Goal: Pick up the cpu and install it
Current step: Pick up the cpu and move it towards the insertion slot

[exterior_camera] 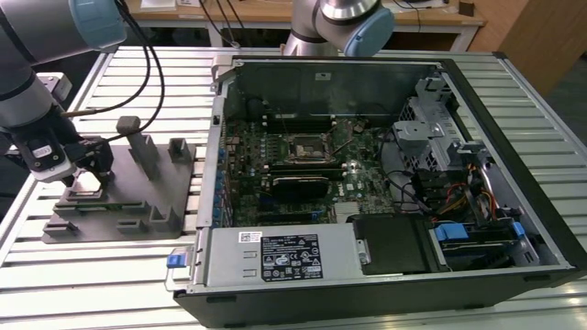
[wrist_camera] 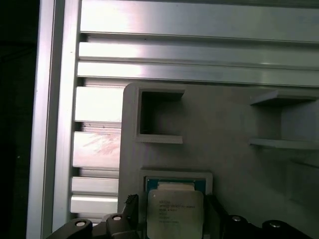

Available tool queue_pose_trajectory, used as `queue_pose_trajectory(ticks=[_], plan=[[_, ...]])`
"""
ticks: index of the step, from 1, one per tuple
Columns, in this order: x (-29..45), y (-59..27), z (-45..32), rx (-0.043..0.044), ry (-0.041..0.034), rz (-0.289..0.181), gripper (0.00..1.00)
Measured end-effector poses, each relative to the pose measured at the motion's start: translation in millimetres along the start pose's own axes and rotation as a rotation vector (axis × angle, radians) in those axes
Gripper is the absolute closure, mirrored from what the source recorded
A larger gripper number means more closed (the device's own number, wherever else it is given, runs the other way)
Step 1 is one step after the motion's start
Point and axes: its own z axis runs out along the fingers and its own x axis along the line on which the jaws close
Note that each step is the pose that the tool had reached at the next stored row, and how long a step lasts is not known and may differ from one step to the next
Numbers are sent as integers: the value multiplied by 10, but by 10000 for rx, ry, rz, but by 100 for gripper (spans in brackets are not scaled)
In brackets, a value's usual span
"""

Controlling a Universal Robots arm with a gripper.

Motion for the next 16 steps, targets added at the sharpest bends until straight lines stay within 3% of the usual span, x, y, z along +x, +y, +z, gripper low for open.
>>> queue_pose_trajectory(ticks=[6,8,9,16], plan=[[0,0,8,-2,-2,0,36],[-1,0,8,-2,-2,0,38],[-1,0,8,-3,-4,0,44],[-21,0,5,-2,-1,8,46]])
